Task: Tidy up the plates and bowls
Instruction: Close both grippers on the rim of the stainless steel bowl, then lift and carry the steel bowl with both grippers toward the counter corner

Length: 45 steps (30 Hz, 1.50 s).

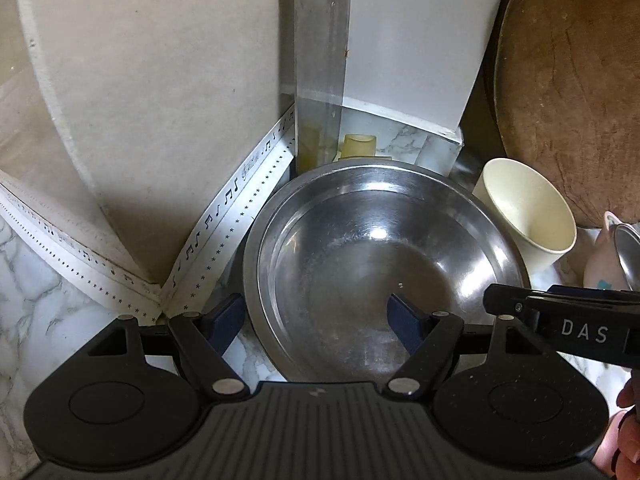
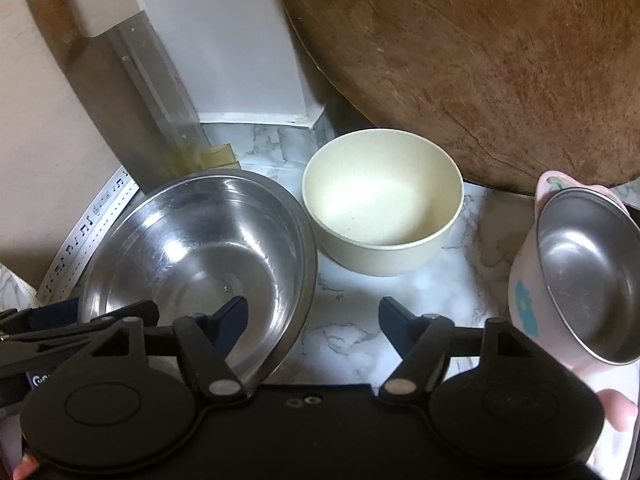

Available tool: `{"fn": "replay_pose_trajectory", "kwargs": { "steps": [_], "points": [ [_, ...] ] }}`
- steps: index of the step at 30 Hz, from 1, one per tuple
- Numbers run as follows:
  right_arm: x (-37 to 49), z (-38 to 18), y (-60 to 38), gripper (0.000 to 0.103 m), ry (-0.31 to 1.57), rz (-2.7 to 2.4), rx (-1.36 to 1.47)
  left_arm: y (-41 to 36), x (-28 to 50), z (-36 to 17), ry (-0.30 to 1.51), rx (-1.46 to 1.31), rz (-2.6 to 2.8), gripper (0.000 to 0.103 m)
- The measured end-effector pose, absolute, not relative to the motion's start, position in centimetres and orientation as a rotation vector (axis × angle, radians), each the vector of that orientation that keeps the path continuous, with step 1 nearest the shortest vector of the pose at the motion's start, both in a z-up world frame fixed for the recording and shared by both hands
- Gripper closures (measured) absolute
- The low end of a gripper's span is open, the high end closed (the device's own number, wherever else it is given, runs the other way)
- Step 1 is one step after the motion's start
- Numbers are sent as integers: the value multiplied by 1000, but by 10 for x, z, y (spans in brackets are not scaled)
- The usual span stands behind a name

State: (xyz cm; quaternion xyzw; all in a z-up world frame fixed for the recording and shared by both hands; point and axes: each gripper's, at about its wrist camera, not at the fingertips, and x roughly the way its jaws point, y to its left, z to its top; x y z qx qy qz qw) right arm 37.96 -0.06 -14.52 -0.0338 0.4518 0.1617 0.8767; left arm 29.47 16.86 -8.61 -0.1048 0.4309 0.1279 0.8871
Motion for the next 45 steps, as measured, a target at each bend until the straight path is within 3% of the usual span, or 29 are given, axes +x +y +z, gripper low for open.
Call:
{"fn": "replay_pose_trajectory", "kwargs": {
  "steps": [8, 11, 15, 24, 45],
  "points": [
    [383, -145, 0, 51, 949, 347, -81, 180, 302, -88, 911, -243, 299, 41],
    [383, -145, 1, 60, 940, 342, -78, 184, 301, -88, 917, -256, 312, 57],
    [382, -146, 2, 71, 942, 348, -75, 187, 298, -86, 918, -265, 328, 69],
    [377, -143, 3, 88, 927, 354, -64, 195, 289, -81, 908, -284, 339, 85],
    [333, -102, -8, 88, 798, 352, -87, 180, 254, -30, 827, -247, 280, 90]
  ]
}}
